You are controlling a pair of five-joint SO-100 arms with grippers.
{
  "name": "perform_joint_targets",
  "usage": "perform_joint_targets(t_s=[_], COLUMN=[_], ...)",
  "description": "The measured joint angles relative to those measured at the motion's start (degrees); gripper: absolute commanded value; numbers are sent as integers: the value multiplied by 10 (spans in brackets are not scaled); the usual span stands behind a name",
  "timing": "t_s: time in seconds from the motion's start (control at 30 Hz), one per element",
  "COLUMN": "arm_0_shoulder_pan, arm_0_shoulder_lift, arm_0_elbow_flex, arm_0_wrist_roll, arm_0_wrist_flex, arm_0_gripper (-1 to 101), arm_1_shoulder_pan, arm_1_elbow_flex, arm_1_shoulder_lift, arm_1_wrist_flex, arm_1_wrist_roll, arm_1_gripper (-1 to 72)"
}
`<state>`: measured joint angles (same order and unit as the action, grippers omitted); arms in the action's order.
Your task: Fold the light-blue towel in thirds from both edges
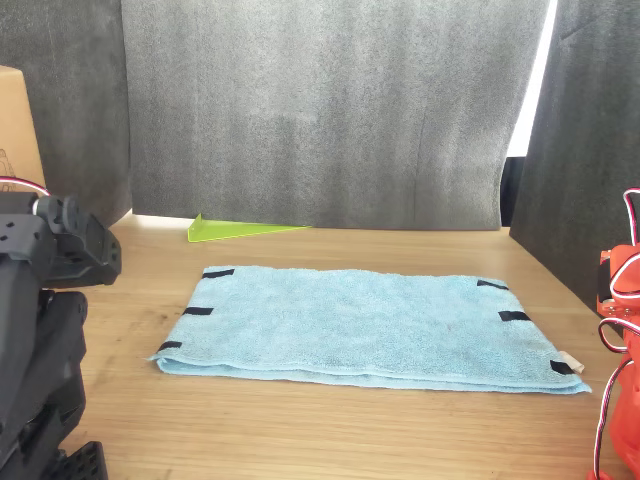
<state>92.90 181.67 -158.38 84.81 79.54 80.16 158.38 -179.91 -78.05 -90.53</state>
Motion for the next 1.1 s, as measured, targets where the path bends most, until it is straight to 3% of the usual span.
perform_joint_targets(t_s=[0.63, 0.87, 1.0, 1.1], arm_0_shoulder_pan=[5, 8, -3, -20], arm_0_shoulder_lift=[-17, -352, -541, -679], arm_0_elbow_flex=[0, 179, 298, 395], arm_0_wrist_roll=[-48, -63, -62, -32], arm_0_wrist_flex=[-37, -116, -127, -106], arm_0_gripper=[-4, -4, -4, -4], arm_1_shoulder_pan=[24, -15, 9, 34], arm_1_elbow_flex=[-19, -287, -388, -403], arm_1_shoulder_lift=[30, 384, 561, 658], arm_1_wrist_flex=[10, 33, 26, 49], arm_1_wrist_roll=[18, 45, 143, 142], arm_1_gripper=[-1, -1, -1, -1])
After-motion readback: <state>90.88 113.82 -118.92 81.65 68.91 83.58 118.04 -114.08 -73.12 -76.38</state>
